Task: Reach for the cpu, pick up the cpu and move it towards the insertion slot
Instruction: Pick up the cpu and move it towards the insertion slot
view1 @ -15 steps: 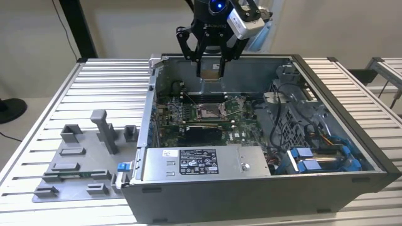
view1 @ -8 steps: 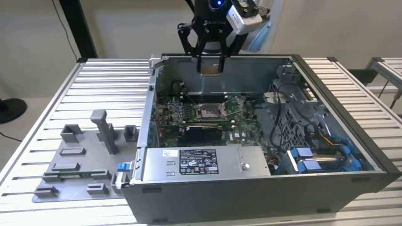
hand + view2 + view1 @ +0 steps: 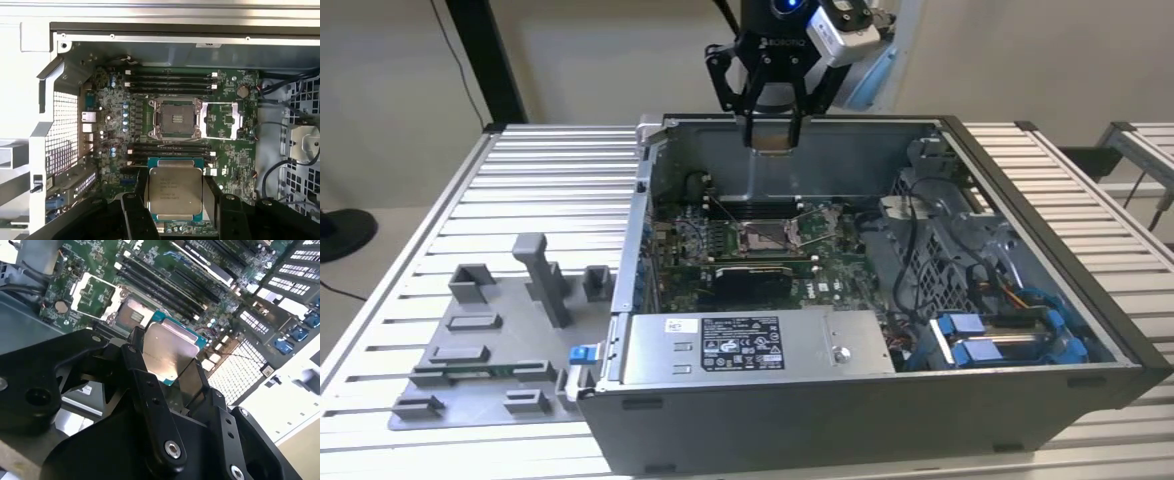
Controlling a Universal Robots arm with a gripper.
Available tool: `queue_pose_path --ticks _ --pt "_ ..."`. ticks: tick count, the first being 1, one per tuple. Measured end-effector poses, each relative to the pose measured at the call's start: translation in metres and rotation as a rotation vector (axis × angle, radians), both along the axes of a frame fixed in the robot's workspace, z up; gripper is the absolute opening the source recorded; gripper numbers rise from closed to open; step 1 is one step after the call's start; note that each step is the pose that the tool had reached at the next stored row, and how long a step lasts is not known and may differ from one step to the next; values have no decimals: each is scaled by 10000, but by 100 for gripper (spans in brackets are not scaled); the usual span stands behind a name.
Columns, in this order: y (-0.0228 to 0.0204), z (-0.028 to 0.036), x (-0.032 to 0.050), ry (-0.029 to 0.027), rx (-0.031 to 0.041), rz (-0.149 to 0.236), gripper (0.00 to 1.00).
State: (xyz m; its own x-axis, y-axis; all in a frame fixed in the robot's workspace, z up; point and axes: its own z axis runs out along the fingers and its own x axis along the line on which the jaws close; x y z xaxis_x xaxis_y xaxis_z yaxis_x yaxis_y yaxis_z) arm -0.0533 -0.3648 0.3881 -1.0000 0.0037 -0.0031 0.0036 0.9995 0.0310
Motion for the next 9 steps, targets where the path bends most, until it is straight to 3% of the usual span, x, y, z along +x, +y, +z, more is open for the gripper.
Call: queue_pose_path --ticks 9 --pt "162 -20 86 -1 11 1 0"
